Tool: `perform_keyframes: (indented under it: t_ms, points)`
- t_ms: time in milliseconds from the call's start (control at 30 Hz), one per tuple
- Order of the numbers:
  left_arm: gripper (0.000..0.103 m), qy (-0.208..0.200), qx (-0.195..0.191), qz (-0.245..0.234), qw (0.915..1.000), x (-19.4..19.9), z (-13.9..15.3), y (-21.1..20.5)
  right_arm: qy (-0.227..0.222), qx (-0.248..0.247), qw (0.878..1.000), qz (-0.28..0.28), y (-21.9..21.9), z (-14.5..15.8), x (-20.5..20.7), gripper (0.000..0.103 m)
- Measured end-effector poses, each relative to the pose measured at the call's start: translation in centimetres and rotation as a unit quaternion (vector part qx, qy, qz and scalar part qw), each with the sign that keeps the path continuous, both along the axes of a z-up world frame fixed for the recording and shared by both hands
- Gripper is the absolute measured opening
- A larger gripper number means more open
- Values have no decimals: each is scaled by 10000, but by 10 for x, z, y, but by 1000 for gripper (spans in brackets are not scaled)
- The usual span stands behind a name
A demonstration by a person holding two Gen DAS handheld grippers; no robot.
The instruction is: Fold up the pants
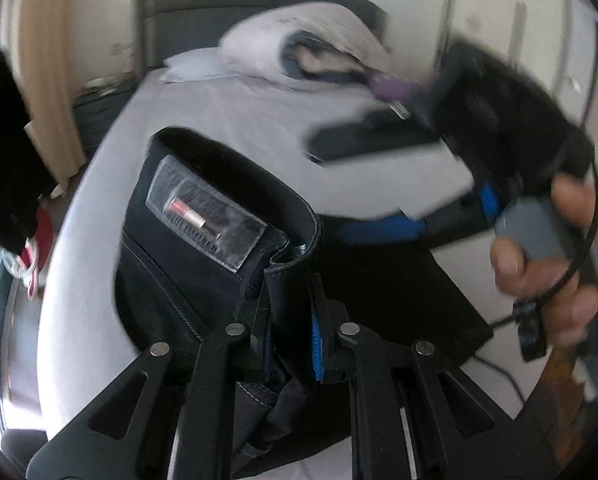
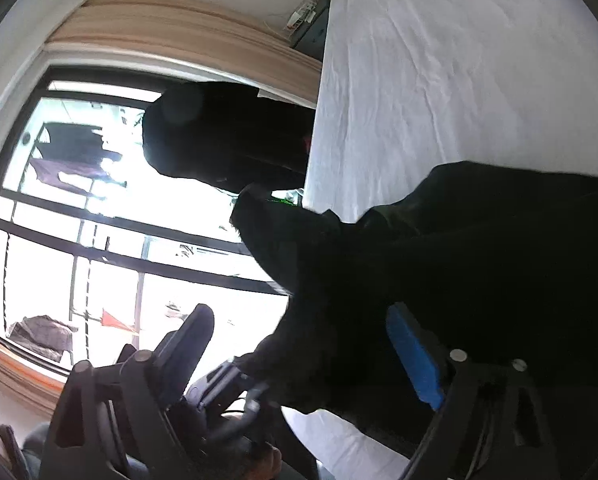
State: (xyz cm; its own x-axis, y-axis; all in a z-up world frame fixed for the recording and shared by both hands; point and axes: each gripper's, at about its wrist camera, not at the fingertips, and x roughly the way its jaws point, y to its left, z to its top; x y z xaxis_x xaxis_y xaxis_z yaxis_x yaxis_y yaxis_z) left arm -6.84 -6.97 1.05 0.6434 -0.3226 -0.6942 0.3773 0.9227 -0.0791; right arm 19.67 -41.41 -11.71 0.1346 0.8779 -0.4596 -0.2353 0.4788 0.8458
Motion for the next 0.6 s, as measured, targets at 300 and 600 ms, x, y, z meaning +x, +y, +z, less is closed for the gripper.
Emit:
perform_keyframes:
  t_ms: [300, 600]
  points:
    - [13, -91, 904, -1043, 9904, -29, -41, -89, 136, -982, 9951, -37, -29, -29, 6, 88]
    - [13, -154, 1069, -1374, 9846, -44, -50, -120, -34, -1641, 9860, -295, -52, -40, -6, 32]
